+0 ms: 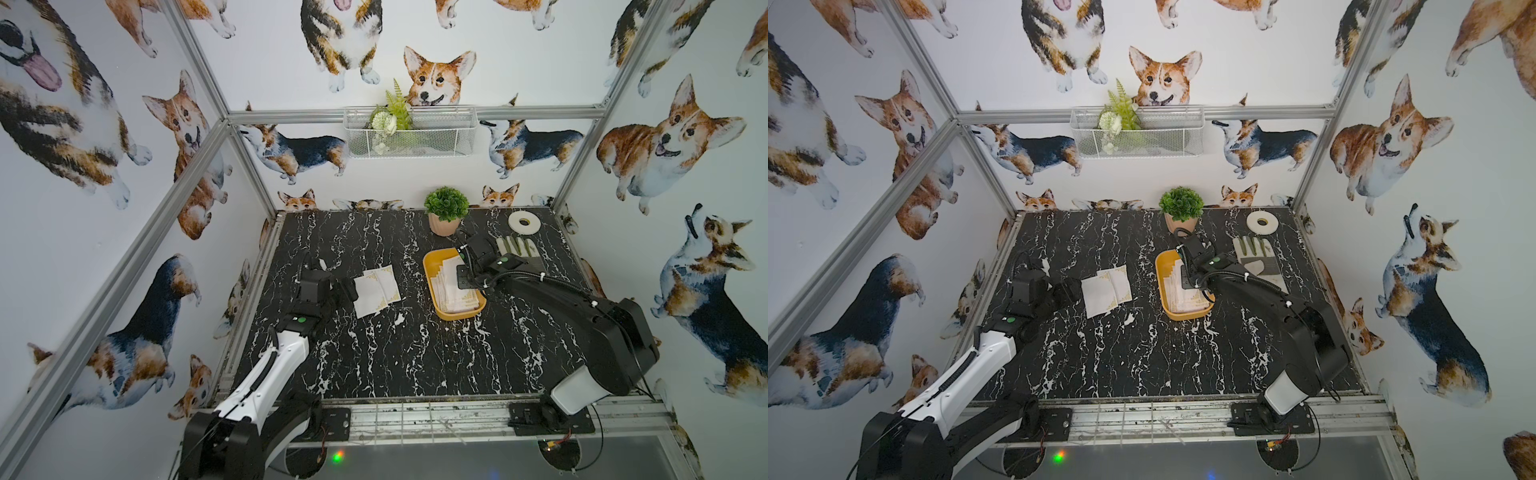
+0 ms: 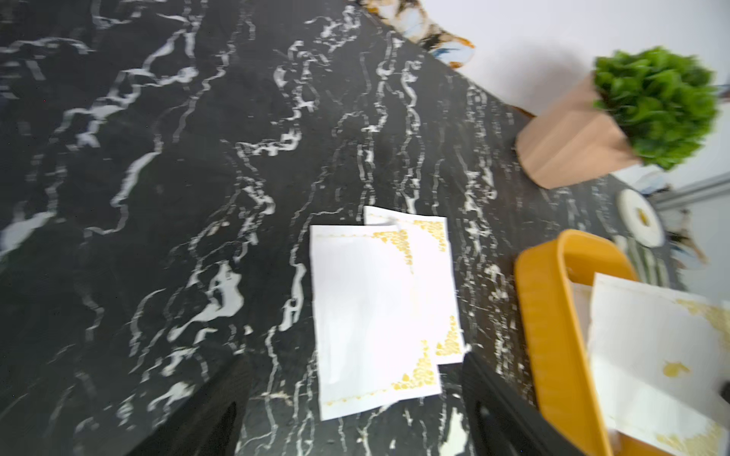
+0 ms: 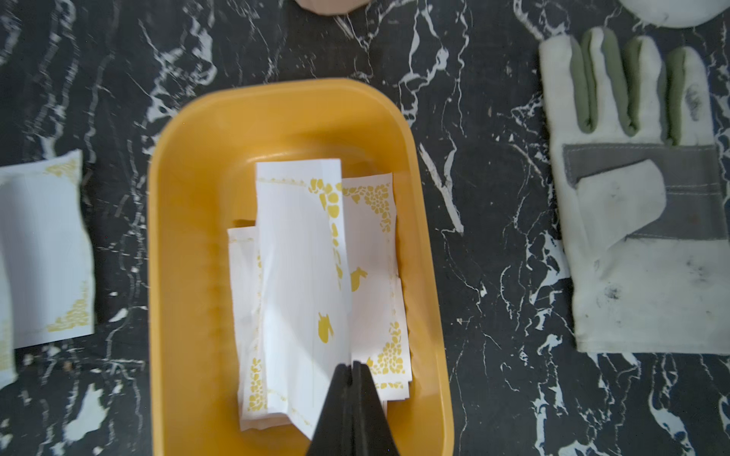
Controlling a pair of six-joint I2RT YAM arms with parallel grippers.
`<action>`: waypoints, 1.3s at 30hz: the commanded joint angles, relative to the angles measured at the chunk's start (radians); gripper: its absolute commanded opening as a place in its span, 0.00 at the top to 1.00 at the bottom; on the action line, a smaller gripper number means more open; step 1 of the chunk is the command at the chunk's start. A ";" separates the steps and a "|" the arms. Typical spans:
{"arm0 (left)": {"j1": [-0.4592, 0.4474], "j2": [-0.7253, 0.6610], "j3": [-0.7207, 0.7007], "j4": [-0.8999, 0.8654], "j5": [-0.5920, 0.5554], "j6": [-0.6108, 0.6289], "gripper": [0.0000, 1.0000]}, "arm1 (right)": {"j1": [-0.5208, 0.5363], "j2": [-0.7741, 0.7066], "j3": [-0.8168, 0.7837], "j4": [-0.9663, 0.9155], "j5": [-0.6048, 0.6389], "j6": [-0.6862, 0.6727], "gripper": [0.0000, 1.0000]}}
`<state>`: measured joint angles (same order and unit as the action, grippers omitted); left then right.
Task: Take out the stationery paper from the storage box
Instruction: Pick up the stationery paper from the storage box.
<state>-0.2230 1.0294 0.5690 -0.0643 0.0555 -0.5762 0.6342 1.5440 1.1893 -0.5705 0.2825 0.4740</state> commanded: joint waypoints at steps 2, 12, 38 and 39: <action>0.001 0.016 -0.053 0.353 0.357 -0.045 0.14 | 0.001 -0.096 0.013 -0.016 -0.045 0.002 1.00; -0.057 0.143 -0.057 0.704 0.608 -0.172 0.14 | 0.001 -0.243 0.050 -0.024 -0.186 0.026 1.00; -0.316 0.487 0.100 1.089 0.659 -0.346 0.18 | 0.002 -0.290 0.075 0.143 -0.529 0.161 1.00; -0.321 0.493 0.105 1.096 0.662 -0.351 0.20 | 0.002 -0.291 0.072 0.147 -0.530 0.164 1.00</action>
<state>-0.5316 1.5043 0.6548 0.9482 0.7078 -0.9001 0.6346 1.2491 1.2564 -0.4671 -0.2131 0.6086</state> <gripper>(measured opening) 0.826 0.065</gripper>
